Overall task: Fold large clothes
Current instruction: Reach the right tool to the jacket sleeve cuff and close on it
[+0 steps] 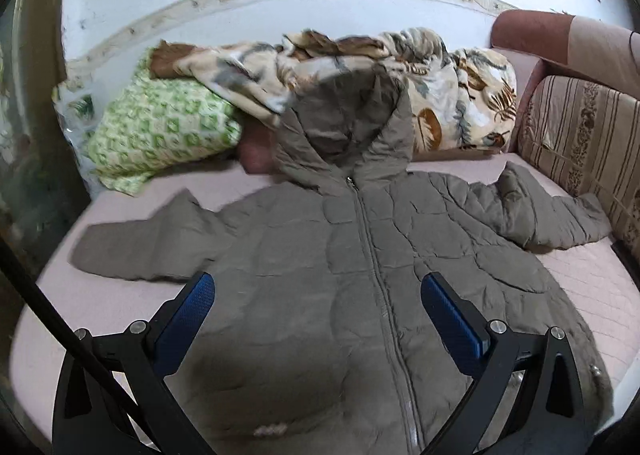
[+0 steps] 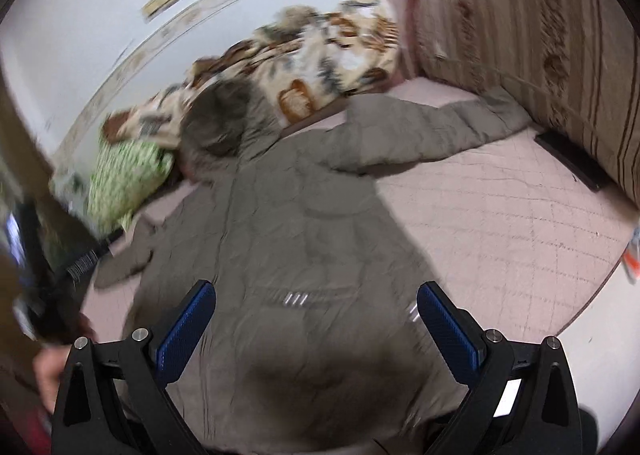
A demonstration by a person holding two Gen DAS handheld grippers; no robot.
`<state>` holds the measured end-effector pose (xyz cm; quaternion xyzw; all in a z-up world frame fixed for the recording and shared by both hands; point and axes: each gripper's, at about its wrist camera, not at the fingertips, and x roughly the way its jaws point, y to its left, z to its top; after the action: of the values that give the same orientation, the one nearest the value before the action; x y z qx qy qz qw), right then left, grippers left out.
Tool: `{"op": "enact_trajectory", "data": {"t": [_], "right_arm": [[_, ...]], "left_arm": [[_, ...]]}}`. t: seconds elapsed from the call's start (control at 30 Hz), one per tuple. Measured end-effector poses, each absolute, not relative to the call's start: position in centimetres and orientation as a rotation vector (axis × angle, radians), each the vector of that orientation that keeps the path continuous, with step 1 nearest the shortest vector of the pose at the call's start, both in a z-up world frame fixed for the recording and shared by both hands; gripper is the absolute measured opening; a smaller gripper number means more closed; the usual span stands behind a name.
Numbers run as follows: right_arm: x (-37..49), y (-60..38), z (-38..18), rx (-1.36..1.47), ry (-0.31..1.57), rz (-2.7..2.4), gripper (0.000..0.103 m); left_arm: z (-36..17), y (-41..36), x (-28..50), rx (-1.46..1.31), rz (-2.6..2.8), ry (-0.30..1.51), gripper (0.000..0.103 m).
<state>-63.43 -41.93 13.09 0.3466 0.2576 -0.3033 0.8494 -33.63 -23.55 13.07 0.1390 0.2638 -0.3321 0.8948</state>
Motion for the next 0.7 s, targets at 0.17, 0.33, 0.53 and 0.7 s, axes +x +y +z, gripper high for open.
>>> {"op": "enact_trajectory", "data": {"t": [0.17, 0.33, 0.53, 0.7], "right_arm": [[-65.5, -51.3, 12.9, 0.904, 0.521, -0.754, 0.089], [-67.0, -62.0, 11.0, 0.987, 0.481, -0.936, 0.071], [-67.6, -71.8, 6.4, 1.119, 0.420, -1.082, 0.066], [-66.7, -76.0, 3.8, 1.148, 0.413, -1.156, 0.065]], "left_arm": [[11.2, -24.5, -32.6, 0.264, -0.739, 0.578, 0.103], [11.8, -24.9, -31.8, 0.275, -0.728, 0.504, 0.103], [10.9, -25.5, -30.6, 0.272, -0.728, 0.545, 0.103], [10.3, -26.2, -30.4, 0.281, -0.734, 0.553, 0.103]]}}
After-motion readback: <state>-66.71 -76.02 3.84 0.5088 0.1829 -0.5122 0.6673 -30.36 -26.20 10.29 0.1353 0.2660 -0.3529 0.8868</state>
